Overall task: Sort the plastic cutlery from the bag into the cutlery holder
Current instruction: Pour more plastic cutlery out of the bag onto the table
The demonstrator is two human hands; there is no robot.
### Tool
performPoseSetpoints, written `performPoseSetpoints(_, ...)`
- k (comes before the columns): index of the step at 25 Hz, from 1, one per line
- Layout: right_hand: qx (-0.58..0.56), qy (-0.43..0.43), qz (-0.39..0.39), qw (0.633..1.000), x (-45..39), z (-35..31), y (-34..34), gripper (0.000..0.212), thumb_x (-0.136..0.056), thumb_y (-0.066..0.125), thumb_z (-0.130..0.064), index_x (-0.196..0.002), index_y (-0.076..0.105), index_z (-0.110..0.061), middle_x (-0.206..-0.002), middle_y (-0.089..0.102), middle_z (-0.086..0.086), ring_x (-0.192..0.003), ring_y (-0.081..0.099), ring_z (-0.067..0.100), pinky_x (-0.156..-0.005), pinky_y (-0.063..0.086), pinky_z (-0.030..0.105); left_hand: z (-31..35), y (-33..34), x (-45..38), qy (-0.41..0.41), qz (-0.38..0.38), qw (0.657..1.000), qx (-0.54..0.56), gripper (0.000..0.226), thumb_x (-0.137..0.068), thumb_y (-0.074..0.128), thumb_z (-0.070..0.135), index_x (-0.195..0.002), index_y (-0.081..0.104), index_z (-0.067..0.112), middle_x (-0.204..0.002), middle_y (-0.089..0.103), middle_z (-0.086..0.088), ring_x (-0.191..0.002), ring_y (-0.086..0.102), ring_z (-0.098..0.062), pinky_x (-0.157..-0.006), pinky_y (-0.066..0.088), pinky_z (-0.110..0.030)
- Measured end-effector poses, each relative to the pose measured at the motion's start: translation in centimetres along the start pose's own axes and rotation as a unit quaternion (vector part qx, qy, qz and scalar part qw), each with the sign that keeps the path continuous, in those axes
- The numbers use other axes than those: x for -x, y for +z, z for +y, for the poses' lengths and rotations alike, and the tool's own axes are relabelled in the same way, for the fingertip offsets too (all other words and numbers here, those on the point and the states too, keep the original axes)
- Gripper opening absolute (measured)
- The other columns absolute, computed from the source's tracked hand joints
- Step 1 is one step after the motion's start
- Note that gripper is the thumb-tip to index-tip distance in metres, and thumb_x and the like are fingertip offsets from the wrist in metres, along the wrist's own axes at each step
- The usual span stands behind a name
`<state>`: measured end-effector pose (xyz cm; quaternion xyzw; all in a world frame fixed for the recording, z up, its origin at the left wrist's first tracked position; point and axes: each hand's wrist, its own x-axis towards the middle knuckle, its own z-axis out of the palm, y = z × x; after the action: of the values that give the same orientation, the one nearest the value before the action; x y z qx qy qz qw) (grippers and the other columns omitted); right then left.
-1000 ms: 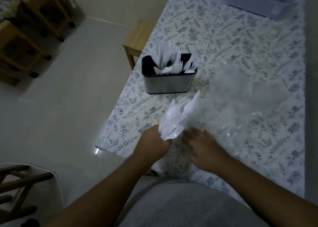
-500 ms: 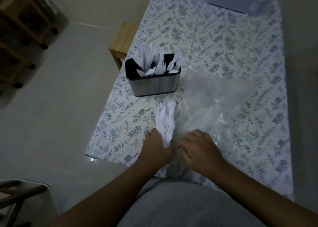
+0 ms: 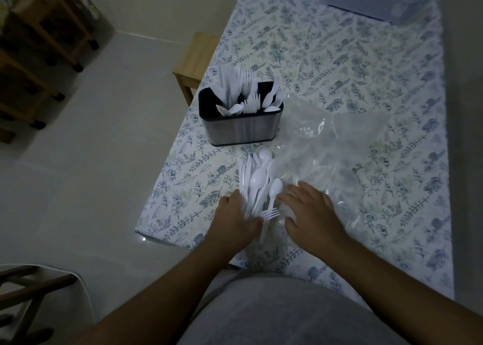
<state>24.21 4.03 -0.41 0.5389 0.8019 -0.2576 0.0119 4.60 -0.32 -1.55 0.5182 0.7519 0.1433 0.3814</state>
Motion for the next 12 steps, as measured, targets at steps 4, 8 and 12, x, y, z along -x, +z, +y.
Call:
performPoseSetpoints(4,-0.038,0.027,-0.022,0.999,0.3,-0.4,0.7,0.054,-0.089,0.064,-0.025,-0.140,0.050,-0.027,-0.155,0.043,-0.001,-0.148,0.028,0.022,-0.119,0.025,0.041,0.2,0.0,-0.1,0.001,0.032,0.999,0.025,0.044,-0.081,0.075,0.046,-0.106,0.052,0.017,-0.103,0.047,-0.002,-0.090,0.048,-0.016,-0.065,0.039,-0.018)
performPoseSetpoints(8,-0.028,-0.040,0.098,0.994,0.5,-1.2,0.3,0.040,-0.083,0.067,-0.020,-0.123,0.062,-0.026,-0.131,0.058,-0.002,-0.124,0.049,0.023,-0.101,0.042,0.041,-0.4,-1.2,-0.6,-0.027,0.084,0.993,0.077,0.050,-0.086,0.067,0.038,-0.129,0.051,0.017,-0.119,0.047,-0.007,-0.104,0.049,-0.020,-0.081,0.043,-0.030)
performPoseSetpoints(12,0.069,-0.145,0.019,0.987,0.0,-1.8,1.0,0.062,-0.086,0.061,-0.028,-0.146,0.047,-0.036,-0.158,0.041,-0.001,-0.140,0.036,0.024,-0.108,0.036,0.048,-1.3,-2.3,-1.2,-0.035,0.108,0.992,0.060,0.046,-0.092,0.062,0.019,-0.136,0.049,0.012,-0.121,0.048,-0.009,-0.102,0.053,-0.019,-0.085,0.050,-0.032)
